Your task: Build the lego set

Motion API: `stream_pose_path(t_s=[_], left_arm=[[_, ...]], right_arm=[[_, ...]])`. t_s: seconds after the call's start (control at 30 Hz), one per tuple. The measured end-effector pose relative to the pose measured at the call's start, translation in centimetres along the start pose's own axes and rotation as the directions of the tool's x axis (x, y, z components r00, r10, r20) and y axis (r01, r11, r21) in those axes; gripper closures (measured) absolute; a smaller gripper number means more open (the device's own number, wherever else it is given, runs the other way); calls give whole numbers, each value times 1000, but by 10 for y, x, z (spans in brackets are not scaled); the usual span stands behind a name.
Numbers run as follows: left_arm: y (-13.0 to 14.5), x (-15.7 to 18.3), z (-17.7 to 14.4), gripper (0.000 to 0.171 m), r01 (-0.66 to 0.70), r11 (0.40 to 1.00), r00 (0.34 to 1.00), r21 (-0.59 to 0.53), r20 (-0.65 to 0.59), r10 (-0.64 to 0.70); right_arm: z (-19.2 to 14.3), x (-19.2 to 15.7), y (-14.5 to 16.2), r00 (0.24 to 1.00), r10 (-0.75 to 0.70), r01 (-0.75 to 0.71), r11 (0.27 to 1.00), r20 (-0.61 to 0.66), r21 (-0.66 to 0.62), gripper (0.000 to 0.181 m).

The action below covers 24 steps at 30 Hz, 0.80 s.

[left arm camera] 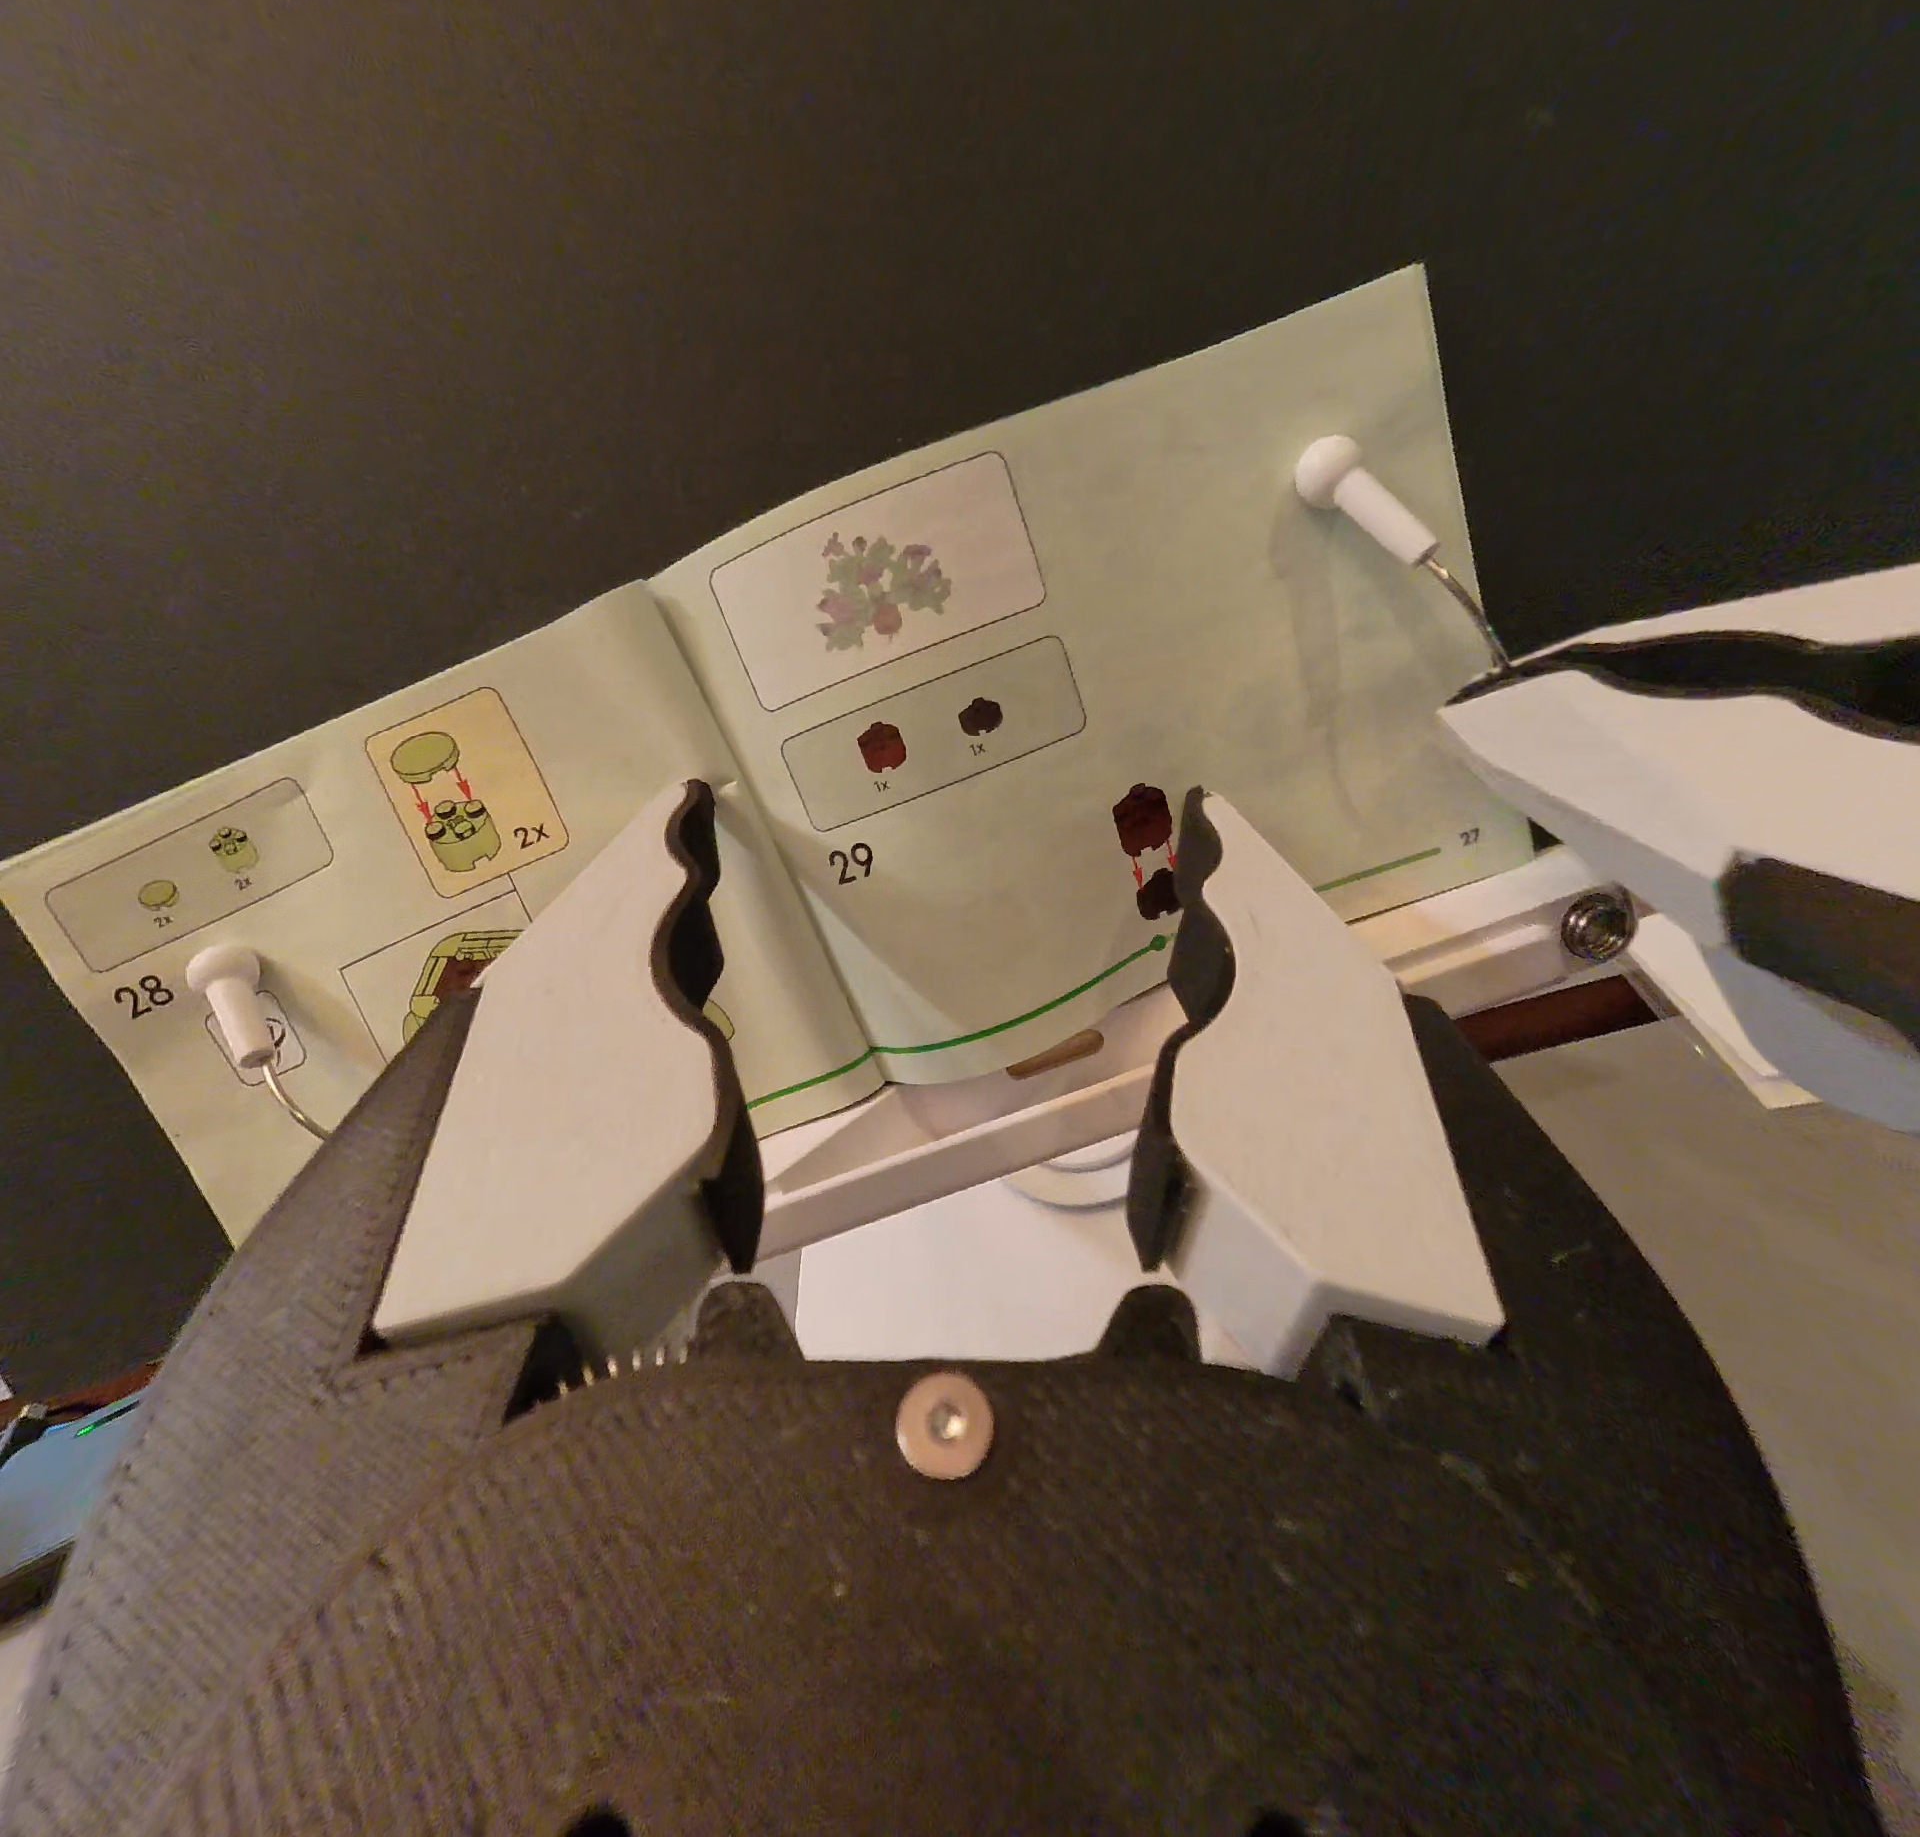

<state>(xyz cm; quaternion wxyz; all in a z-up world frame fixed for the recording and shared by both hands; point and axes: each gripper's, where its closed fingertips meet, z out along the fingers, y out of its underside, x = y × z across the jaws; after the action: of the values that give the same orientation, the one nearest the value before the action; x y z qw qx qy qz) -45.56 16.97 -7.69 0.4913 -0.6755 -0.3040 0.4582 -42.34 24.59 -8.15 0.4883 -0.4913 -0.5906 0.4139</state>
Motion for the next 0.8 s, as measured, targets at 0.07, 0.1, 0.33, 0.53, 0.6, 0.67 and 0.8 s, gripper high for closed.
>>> stream_pose_path(t_s=[0.07, 0.1, 0.33, 0.53, 0.6, 0.67, 0.8], left_arm=[[-1, -3, 0, 91, 8, 1000, 1000, 3, 4, -8], [-1, -6, -1, 95, 12, 1000, 1000, 4, 5, -12], [-2, -17, -4, 121, 63, 998, 997, 24, -38, -62], [-6, -11, -9, 112, 85, 996, 983, 13, -164, -82], [-5, -9, -10, 108, 76, 997, 979, -2, -188, -74], [-5, -8, -10, 107, 55, 998, 980, -5, -191, -55], [-4, -7, -11, 111, 45, 999, 979, -10, -198, -46]], right_arm=[[-2, 0, 0, 1000, 27, -27, 1000, 7, 10, 181], [-2, 1, 0, 999, 49, -49, 999, 11, 11, 181], [-6, -1, -1, 995, 92, -93, 995, 31, 43, 181], [-8, -4, -2, 996, 70, -73, 996, 64, 49, 181], [-9, -5, -2, 995, 71, -76, 994, 73, 75, 181], [-9, -6, -2, 993, 82, -89, 992, 79, 84, 181], [-10, -6, -2, 996, 36, -41, 998, 83, 57, 181]])
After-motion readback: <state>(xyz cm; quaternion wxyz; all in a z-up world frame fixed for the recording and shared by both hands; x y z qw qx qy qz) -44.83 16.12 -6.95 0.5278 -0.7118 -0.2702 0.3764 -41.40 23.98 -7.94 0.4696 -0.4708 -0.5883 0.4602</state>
